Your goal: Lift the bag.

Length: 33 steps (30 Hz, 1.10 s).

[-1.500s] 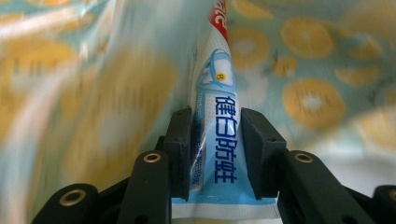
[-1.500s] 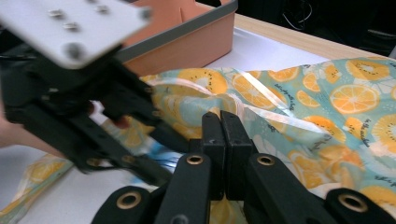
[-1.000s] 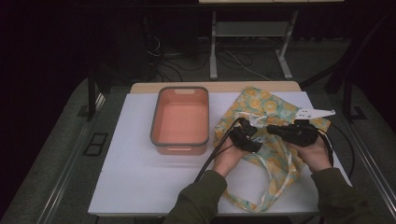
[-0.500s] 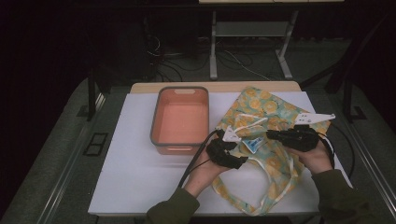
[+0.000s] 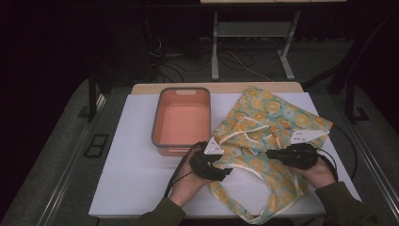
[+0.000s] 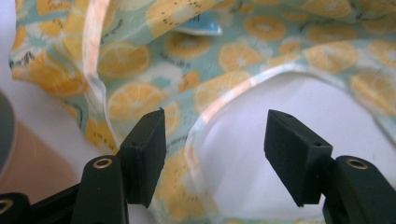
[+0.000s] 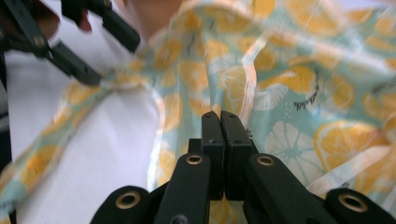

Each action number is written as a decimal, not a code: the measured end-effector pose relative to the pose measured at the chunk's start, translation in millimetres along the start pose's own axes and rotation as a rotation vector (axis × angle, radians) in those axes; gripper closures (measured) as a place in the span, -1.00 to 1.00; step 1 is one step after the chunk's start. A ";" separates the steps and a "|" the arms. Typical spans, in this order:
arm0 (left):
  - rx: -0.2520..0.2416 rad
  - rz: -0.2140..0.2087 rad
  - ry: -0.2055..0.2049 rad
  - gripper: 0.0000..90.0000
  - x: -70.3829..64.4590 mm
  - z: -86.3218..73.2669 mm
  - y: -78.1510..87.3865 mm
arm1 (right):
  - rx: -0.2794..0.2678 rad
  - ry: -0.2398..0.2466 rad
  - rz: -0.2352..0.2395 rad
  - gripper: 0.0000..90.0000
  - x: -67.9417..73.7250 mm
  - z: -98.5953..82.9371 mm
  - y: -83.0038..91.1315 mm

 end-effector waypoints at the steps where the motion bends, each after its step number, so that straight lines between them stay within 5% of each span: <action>1: 0.007 0.008 -0.002 -0.16 1.0 -2.5 -0.3 | 0.016 0.002 0.002 0.98 1.0 -2.6 -3.1; 6: 0.053 0.059 -0.001 -0.20 5.4 -14.7 -3.4 | 0.107 0.020 0.015 0.90 5.4 -12.6 -20.3; 8: 0.058 0.068 -0.008 -0.23 6.8 -17.2 -4.5 | 0.125 0.023 0.000 0.70 8.3 -15.6 -22.7; 14: 0.082 0.099 -0.027 -0.16 12.8 -18.6 -20.5 | 0.051 0.008 -0.004 0.21 22.0 -13.0 -1.5; 20: 0.054 0.080 -0.028 0.38 16.9 -16.6 -26.8 | 0.039 0.027 0.000 0.09 44.0 -18.7 11.2; 25: 0.053 0.071 -0.025 0.95 19.1 -13.7 -29.4 | 0.133 0.045 -0.008 0.08 49.7 -34.3 2.6; 29: 0.018 0.046 0.020 0.99 21.0 -11.6 -27.5 | 0.226 0.046 0.005 -0.03 47.8 -44.1 -9.1; 33: -0.035 0.026 0.040 0.99 20.4 -6.0 -21.6 | 0.250 0.072 0.009 0.03 50.5 -47.3 -13.8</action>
Point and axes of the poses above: each handheld gripper's, and its own axes: y roughly backward along the jaws, z roughly out of its top, x roughly to its left, the point moved 3 cm from there along -y, roughly forward along the jaws, and after that the axes turned 6 degrees about y, right-handed, at the moved point
